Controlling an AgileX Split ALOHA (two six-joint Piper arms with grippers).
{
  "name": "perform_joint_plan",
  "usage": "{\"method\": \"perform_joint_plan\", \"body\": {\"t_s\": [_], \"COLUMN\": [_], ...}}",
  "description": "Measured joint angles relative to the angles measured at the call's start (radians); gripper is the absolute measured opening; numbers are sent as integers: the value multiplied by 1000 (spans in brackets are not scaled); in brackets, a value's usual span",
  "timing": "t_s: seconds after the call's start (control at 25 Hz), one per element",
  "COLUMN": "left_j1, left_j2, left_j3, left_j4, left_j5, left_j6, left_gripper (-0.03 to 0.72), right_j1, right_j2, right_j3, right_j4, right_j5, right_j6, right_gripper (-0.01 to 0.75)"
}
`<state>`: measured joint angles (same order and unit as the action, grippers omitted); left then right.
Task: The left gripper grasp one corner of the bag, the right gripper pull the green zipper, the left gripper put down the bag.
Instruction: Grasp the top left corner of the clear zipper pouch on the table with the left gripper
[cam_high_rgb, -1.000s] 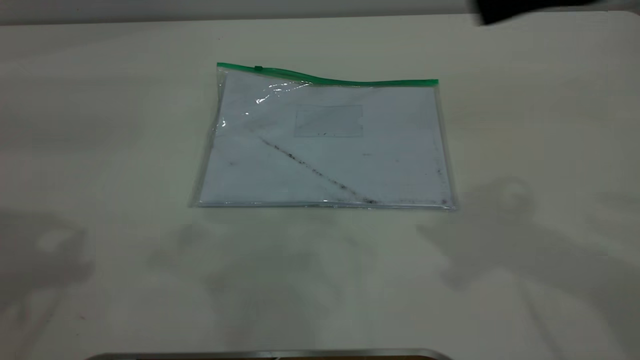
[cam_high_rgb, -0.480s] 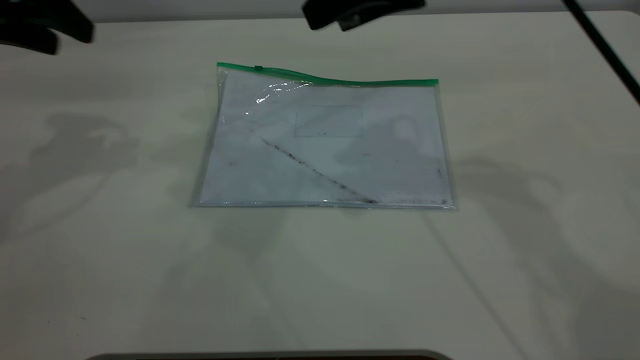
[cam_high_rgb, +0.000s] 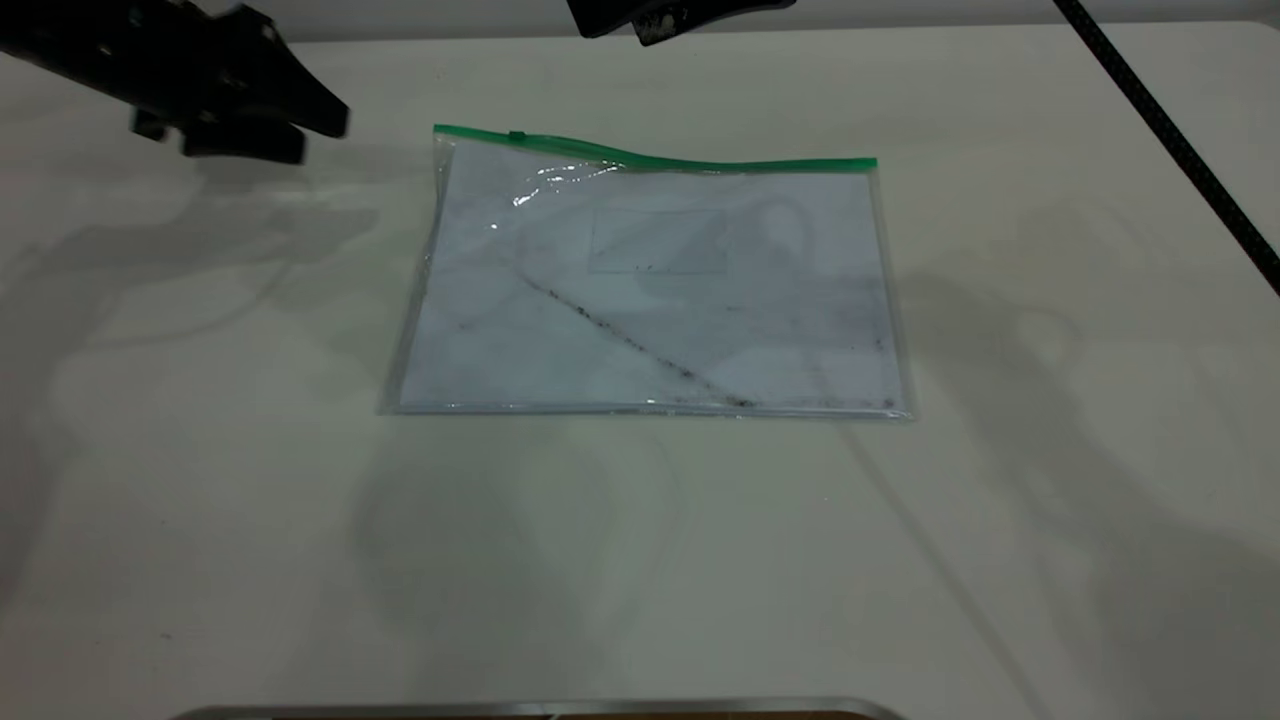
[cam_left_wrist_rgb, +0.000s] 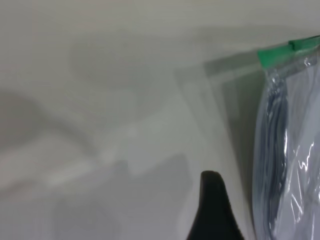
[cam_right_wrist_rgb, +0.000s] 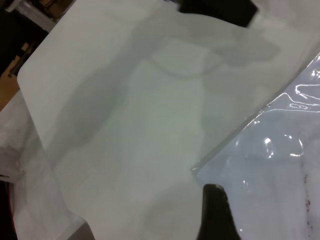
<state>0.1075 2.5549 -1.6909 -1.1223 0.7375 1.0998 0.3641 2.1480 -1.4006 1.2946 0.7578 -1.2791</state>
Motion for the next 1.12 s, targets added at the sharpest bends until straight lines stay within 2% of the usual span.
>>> {"method": "perform_joint_plan", "body": {"t_s": [0.24,0.48,0.8,1.12], "left_j1": [-94,-162,-157,-117], "left_j2": [94,128,123,51], "left_j3": [-125,-140,-140,-140], "left_j4": [0,2,16,146], "left_j5": [26,-24,-24,-22], "left_j6": [-3,-2,-8,-93], "left_gripper": [590,590,590,590], "right_j1": [6,13,14,15], "right_j2": [0,0,0,0], "right_j3": [-1,-1,-1,-1], "right_j4": [0,0,-2,-3], "right_j5": [0,2,42,42], "right_j6": [0,0,6,7], "right_gripper": [551,551,549,537]}}
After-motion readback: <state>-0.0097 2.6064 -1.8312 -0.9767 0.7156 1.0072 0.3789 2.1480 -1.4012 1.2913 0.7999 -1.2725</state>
